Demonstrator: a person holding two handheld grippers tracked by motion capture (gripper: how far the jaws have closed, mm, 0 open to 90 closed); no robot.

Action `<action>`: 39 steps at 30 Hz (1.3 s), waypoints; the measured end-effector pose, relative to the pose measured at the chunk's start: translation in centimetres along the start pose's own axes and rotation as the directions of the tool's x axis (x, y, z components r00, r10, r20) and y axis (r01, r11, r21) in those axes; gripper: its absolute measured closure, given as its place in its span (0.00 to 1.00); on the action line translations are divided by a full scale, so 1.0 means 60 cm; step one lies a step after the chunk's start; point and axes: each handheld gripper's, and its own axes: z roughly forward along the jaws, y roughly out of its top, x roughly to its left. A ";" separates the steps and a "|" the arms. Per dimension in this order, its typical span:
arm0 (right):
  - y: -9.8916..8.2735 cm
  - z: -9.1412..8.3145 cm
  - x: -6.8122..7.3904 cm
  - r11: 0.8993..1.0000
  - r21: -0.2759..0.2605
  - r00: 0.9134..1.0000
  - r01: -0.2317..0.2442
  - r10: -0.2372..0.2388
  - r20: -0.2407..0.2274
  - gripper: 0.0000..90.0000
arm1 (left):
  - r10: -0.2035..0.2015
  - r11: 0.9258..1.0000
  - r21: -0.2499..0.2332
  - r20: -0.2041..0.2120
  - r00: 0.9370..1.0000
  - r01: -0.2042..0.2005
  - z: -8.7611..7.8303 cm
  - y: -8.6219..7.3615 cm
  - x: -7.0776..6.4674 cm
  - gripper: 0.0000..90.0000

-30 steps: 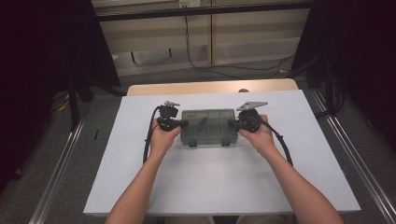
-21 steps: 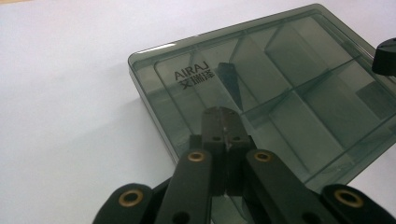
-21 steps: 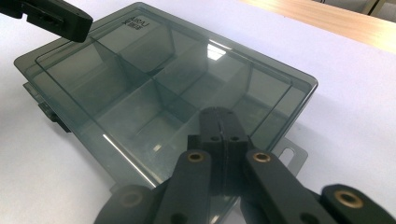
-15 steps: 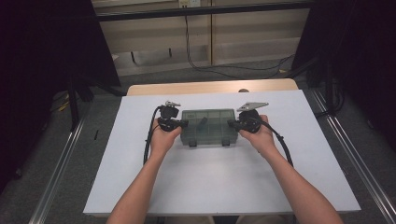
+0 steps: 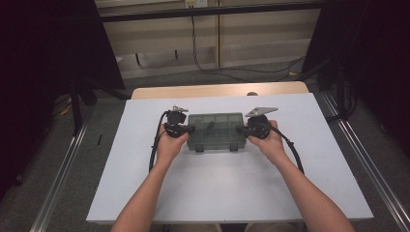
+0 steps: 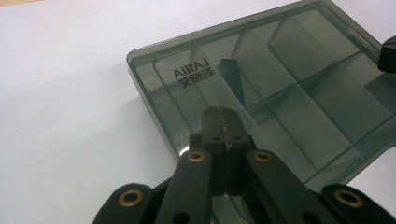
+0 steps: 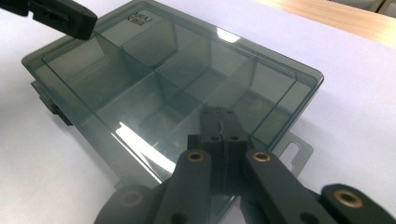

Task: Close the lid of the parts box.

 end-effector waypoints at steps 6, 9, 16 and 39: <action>0.000 0.000 0.002 1.000 0.000 1.000 0.023 -0.023 0.012 1.00 | 0.010 1.000 0.000 0.001 1.000 -0.010 -0.001 -0.002 0.001 1.00; 0.000 0.000 0.002 1.000 -0.003 1.000 0.013 -0.013 0.006 1.00 | -0.003 1.000 -0.012 0.007 1.000 0.003 -0.001 -0.003 0.002 1.00; -0.004 -0.004 -0.004 1.000 -0.024 1.000 0.008 -0.008 -0.015 0.90 | -0.012 0.999 -0.030 0.031 0.999 0.013 -0.008 -0.006 0.006 0.88; -0.041 -0.047 0.003 0.999 -0.049 0.998 -0.018 0.015 -0.058 0.36 | 0.031 0.992 -0.124 0.139 0.990 -0.013 -0.056 -0.031 0.005 0.36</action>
